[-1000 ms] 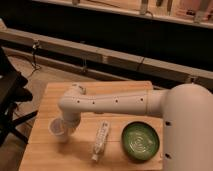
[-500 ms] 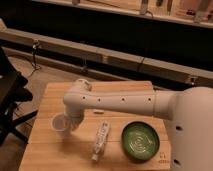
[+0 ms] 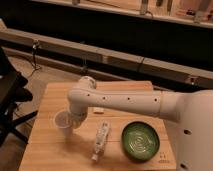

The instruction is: Place the ceramic cup in the ceramic bowl

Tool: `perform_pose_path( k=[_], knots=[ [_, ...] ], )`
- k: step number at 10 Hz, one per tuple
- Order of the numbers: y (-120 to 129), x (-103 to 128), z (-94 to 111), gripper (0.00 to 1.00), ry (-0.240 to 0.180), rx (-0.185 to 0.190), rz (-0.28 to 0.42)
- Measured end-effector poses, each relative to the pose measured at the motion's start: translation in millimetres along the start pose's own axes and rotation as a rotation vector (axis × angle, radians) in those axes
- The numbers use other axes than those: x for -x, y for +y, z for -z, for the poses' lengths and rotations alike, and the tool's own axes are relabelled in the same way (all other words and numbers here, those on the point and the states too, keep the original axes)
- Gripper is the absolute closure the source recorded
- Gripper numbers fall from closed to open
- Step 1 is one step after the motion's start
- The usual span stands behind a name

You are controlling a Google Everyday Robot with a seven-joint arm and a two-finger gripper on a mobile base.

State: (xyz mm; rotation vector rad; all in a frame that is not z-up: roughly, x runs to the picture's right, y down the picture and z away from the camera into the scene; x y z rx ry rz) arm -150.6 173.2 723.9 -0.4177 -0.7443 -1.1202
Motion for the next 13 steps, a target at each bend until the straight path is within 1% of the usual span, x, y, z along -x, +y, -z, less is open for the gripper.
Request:
perform_pose_path(
  k=[13],
  knots=[
    [30,-26,46,1.00,0.027,-0.048,-0.039]
  ],
)
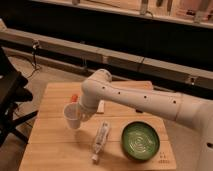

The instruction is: Place the ceramic cup in the ceramic bowl

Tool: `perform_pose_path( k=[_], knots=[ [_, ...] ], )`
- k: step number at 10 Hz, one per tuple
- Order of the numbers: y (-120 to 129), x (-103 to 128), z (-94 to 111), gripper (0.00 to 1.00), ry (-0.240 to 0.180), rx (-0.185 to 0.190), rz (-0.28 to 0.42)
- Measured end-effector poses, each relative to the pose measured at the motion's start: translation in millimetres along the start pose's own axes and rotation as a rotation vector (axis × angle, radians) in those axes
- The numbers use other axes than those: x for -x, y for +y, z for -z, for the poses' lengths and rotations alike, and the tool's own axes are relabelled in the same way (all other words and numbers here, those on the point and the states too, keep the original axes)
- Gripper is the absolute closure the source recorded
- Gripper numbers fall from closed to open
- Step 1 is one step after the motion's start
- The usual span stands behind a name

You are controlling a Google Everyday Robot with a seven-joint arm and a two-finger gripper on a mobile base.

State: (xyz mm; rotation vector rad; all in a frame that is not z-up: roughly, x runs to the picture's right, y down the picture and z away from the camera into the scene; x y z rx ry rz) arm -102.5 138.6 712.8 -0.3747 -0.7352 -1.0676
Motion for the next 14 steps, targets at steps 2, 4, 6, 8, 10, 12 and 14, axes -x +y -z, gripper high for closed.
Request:
perform_pose_path(
  k=[2,4,6,8,10,12,14],
  knots=[
    [7,-3,5,1.00,0.003,-0.004,-0.009],
    [13,-6,10,1.00,0.005,-0.010,-0.019],
    [19,-10,18,1.00,0.008,-0.013,-0.030],
    [28,-13,26,1.00,0.010,-0.017,-0.041],
    [31,-14,30,1.00,0.009,-0.021,-0.047],
    [44,-17,40,1.00,0.012,-0.025,-0.060],
    [50,-19,45,1.00,0.010,-0.031,-0.068]
  ],
)
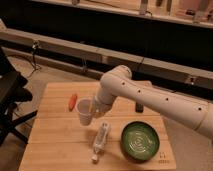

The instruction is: Place the ceramic cup in the ceramic bowl

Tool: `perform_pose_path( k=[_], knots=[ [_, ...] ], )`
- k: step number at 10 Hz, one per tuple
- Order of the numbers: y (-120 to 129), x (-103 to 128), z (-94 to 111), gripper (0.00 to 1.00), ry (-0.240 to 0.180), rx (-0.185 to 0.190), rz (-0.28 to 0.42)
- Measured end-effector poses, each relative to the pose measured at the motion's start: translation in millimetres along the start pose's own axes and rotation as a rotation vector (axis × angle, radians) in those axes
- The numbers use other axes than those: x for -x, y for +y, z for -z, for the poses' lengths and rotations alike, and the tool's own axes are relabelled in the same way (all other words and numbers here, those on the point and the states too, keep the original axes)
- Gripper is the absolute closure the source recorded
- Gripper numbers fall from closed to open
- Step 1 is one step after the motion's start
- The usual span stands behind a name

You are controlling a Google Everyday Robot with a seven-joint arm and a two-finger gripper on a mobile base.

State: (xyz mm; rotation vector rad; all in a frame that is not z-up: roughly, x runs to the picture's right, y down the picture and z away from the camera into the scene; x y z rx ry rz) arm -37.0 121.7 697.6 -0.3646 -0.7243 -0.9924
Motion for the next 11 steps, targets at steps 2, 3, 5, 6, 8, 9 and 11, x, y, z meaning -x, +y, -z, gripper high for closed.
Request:
perform_pose_path(
  k=[2,3,5,6,8,9,11],
  knots=[
    [18,-7,11,1.00,0.003,-0.004,-0.019],
    [22,-9,13,1.00,0.002,-0.005,-0.023],
    [38,-14,20,1.00,0.003,-0.010,-0.042],
    [43,-15,22,1.00,0.000,-0.011,-0.046],
    [54,-17,27,1.00,0.000,-0.014,-0.061],
    [54,-17,28,1.00,-0.001,-0.017,-0.064],
    [65,-20,34,1.00,-0.005,-0.022,-0.080]
  ],
)
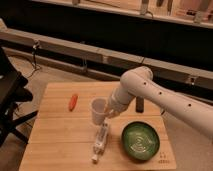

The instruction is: Place the ceramic cup in the ceramic bowl

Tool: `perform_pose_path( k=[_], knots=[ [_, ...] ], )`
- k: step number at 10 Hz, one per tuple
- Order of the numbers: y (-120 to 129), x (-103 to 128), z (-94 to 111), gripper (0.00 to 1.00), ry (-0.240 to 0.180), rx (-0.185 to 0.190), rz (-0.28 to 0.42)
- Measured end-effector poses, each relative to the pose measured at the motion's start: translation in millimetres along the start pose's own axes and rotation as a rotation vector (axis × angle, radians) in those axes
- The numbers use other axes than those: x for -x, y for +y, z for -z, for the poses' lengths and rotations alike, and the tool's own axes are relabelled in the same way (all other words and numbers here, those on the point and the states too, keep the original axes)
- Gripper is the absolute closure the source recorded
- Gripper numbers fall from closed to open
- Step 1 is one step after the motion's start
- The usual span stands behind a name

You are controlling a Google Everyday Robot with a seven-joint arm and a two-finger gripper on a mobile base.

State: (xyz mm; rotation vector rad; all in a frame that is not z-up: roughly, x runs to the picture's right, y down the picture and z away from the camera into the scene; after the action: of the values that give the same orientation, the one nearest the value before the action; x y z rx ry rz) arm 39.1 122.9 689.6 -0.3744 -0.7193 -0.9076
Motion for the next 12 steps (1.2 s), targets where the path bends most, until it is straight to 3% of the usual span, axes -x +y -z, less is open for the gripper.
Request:
perform_pose_path(
  k=[12],
  knots=[
    [50,-16,20,1.00,-0.007,-0.039,-0.112]
  ],
)
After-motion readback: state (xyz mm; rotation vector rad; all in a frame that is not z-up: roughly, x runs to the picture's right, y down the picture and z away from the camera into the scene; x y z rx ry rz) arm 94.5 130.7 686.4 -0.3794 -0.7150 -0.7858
